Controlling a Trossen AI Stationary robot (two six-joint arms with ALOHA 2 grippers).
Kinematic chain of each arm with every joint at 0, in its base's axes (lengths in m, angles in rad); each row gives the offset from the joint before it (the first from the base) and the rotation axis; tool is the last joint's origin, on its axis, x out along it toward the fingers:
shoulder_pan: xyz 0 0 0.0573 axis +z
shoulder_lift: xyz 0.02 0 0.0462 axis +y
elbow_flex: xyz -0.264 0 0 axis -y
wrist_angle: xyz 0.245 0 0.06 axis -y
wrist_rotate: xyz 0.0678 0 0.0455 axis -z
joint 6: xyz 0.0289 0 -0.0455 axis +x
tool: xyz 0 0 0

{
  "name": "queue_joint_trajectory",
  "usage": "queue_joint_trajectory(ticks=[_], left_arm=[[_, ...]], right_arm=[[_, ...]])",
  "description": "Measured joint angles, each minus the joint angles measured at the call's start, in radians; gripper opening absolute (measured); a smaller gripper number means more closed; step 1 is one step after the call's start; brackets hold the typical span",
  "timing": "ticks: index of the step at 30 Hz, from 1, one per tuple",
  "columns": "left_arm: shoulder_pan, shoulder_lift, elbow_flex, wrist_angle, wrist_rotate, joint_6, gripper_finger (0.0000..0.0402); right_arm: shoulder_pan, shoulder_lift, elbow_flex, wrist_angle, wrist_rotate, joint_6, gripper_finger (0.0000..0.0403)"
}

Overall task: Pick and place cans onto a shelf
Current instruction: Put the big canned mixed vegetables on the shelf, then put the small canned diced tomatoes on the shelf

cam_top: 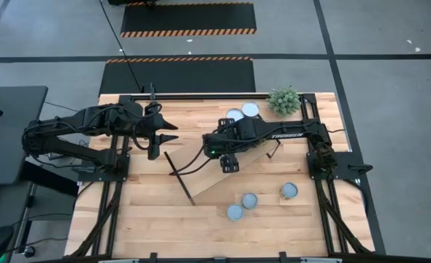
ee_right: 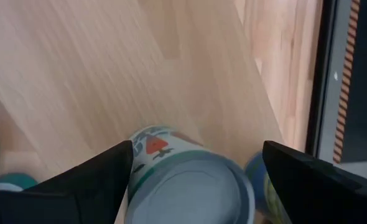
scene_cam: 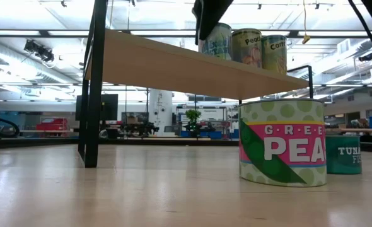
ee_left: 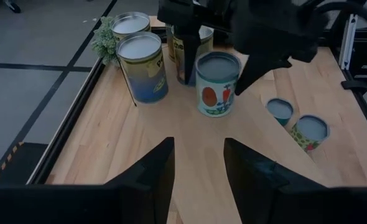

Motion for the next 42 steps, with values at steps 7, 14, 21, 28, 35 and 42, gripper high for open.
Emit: queue_joint_trajectory(ticks=[7, 14, 21, 28, 35, 42], left_arm=[[0.0, 0.0, 0.0, 0.0, 0.0, 0.001, 0.0144], [0.0, 0.0, 0.0, 0.0, 0.0, 0.001, 0.0144], [0.0, 0.0, 0.0, 0.0, 0.0, 0.002, 0.0144], [0.0, 0.0, 0.0, -0.001, 0.0, 0.001, 0.0144], [0.0, 0.0, 0.0, -0.002, 0.0, 0.013, 0.0144], [0.0, 0.0, 0.0, -0.001, -0.034, 0.039, 0.0144]], right_arm=[[-0.009, 0.0, 0.0, -0.053, 0.004, 0.04, 0.0366], [-0.009, 0.0, 0.0, -0.061, 0.009, 0.055, 0.0366], [0.007, -0.002, 0.072, -0.024, 0.011, 0.049, 0.0366], [0.043, -0.032, 0.129, -0.008, -0.136, 0.064, 0.0366], [0.148, -0.106, 0.106, -0.056, -0.116, 0.079, 0.0351], [0.209, -0.14, 0.103, -0.134, -0.089, 0.19, 0.0335]])
